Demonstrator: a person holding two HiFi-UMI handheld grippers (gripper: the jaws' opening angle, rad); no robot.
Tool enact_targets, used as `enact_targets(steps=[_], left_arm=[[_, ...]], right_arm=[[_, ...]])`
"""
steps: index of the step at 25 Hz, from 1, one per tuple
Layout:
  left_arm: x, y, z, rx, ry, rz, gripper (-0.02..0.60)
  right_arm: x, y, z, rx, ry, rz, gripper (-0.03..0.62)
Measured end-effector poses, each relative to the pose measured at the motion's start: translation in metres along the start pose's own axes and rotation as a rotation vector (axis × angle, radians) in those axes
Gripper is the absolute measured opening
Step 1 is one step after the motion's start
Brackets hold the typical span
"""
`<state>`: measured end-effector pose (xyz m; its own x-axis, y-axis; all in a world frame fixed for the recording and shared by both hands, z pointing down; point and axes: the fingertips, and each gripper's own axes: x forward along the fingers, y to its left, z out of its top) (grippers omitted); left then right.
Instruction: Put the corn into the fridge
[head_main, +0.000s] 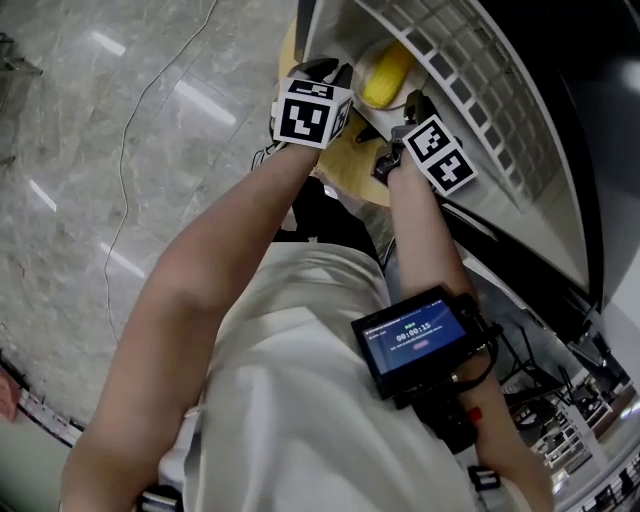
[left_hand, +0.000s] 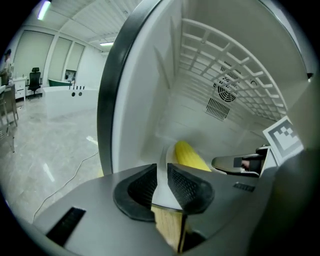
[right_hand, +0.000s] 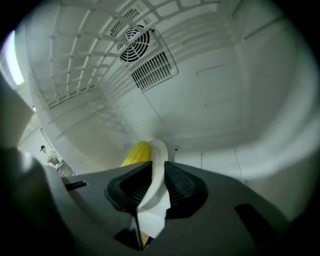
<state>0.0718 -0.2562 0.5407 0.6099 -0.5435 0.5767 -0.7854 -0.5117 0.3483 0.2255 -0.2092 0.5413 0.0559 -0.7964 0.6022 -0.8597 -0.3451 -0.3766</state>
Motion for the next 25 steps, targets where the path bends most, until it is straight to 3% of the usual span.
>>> enact_targets(steps=[4,6,8,25], left_arm=[[-0.015,0.001,-0.003,0.007,-0.006,-0.022,0.066],[-0.022,0.001,-0.005,-0.001,-0.006,-0.031,0.042],[-0.032,0.0,-0.008,-0.003,-0.005,-0.038,0.01],[-0.11,0.0,-0.032,0.067,-0.011,-0.237,0.008]], right_arm=[[-0.009,0.005,-0.002,-0.014,-0.01,0.004,0.057],[-0.015,0.009,-0.005,-0.032,-0.011,0.01,0.008],[-0.021,0.014,-0.009,-0.049,-0.003,0.023,0.008],[-0.081,0.08,-0.033,-0.135,-0.025,0.237,0.007]])
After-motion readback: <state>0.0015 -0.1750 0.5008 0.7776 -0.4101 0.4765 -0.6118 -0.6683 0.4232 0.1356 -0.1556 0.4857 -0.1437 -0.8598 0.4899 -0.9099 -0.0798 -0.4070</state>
